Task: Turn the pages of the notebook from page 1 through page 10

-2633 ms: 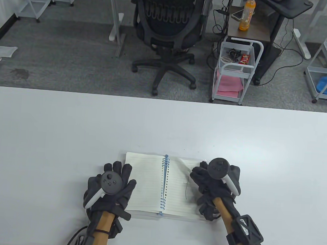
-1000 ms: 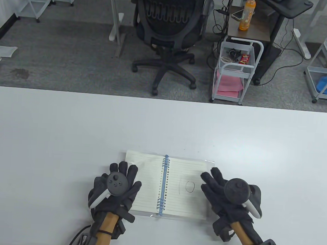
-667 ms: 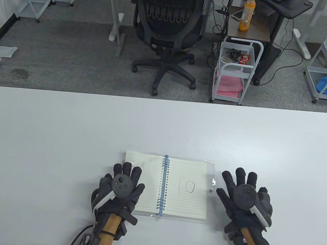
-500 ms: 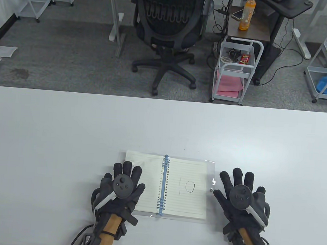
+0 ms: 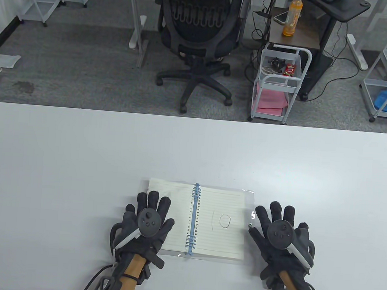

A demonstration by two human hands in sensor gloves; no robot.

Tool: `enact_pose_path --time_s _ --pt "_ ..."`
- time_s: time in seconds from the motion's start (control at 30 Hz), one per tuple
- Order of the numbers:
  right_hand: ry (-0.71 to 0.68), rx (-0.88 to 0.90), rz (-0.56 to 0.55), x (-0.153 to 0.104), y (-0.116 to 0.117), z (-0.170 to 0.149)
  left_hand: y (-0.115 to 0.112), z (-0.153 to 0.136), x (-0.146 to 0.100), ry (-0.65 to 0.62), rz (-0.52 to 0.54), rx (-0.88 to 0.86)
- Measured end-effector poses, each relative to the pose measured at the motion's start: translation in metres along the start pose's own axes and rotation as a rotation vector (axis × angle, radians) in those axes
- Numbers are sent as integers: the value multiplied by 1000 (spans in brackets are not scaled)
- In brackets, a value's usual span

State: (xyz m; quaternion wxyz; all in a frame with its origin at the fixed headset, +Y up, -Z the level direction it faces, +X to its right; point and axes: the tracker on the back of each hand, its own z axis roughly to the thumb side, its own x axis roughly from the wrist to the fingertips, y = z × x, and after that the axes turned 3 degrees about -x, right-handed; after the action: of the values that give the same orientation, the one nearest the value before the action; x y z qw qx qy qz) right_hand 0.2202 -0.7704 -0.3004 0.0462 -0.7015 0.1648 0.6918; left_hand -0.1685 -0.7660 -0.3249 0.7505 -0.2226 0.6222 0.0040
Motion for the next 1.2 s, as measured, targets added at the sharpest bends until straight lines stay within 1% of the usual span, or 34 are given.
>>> enact_pose_path --time_s 0.5,1.2 --pt "-4 16 16 0 3 1 1 -2 -1 6 -10 -34" --pt "-12 24 10 1 4 2 0 -3 -1 15 -25 -45"
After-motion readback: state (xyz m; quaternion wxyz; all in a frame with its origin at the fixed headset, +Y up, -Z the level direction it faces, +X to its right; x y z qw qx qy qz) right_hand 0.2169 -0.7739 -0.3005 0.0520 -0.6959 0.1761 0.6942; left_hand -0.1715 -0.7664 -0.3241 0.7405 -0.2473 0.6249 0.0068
